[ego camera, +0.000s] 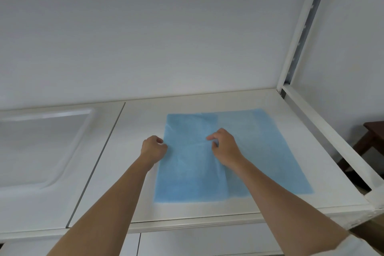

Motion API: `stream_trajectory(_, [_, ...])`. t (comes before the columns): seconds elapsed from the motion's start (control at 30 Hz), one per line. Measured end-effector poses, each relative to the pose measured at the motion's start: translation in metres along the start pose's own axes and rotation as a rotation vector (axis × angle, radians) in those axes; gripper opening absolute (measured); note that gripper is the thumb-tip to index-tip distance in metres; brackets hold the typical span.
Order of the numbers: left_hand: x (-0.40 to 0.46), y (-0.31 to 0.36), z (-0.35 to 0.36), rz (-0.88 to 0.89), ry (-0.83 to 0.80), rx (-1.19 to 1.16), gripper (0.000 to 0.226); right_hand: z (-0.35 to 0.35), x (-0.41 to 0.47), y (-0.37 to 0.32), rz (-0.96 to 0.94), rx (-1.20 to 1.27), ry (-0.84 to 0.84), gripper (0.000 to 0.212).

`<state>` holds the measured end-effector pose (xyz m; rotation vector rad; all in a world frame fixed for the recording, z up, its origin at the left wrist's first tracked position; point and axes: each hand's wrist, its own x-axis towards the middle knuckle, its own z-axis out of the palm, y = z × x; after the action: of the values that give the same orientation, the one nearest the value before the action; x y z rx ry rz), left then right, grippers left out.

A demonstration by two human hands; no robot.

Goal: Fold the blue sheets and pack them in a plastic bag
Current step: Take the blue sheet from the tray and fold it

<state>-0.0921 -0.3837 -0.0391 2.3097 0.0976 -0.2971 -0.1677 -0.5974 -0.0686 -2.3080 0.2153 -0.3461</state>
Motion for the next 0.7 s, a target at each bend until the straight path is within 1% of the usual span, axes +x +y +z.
stream_trajectory(0.07, [0.001, 0.004, 0.002, 0.018, 0.000, -0.012, 0.030, -0.011, 0.004, -0.005, -0.093, 0.020, 0.104, 0.031])
stream_trajectory(0.13, [0.002, 0.008, 0.006, 0.030, -0.004, -0.020, 0.032, -0.024, 0.005, -0.007, -0.121, 0.026, 0.238, 0.032])
stream_trajectory(0.2, [0.001, 0.012, 0.011, 0.033, -0.011, -0.024, 0.035, -0.036, 0.001, -0.004, -0.061, 0.023, 0.366, 0.031])
stream_trajectory(0.23, [0.001, 0.014, 0.015, 0.035, -0.019, -0.019, 0.036, -0.040, -0.001, 0.001, 0.003, 0.018, 0.397, 0.030])
stream_trajectory(0.27, [0.001, 0.016, 0.018, 0.033, -0.029, -0.013, 0.038, -0.044, -0.004, 0.007, 0.083, 0.004, 0.391, 0.029])
stream_trajectory(0.33, [0.000, 0.019, 0.024, 0.026, -0.053, -0.008, 0.032, -0.047, -0.008, 0.024, 0.258, -0.031, 0.287, 0.028])
stream_trajectory(0.4, [0.000, 0.023, 0.030, 0.025, -0.063, 0.001, 0.009, -0.047, -0.011, 0.040, 0.370, -0.066, 0.150, 0.028])
stream_trajectory(0.43, [0.001, 0.025, 0.032, 0.030, -0.067, 0.010, 0.007, -0.048, -0.012, 0.046, 0.387, -0.078, 0.108, 0.028])
stream_trajectory(0.5, [0.002, 0.027, 0.037, 0.053, -0.085, 0.050, 0.025, -0.050, -0.014, 0.053, 0.387, -0.077, 0.069, 0.029])
stream_trajectory(0.53, [0.002, 0.028, 0.039, 0.061, -0.084, 0.070, 0.030, -0.051, -0.014, 0.054, 0.385, -0.070, 0.056, 0.031])
stream_trajectory(0.6, [0.002, 0.030, 0.042, 0.046, -0.071, 0.094, 0.033, -0.053, -0.013, 0.050, 0.340, -0.054, 0.051, 0.036])
stream_trajectory(0.63, [0.002, 0.031, 0.042, 0.036, -0.065, 0.095, 0.033, -0.055, -0.012, 0.045, 0.271, -0.042, 0.086, 0.038])
stream_trajectory(0.7, [0.004, 0.032, 0.044, 0.018, -0.052, 0.092, 0.033, -0.064, -0.011, 0.031, 0.089, -0.033, 0.238, 0.040])
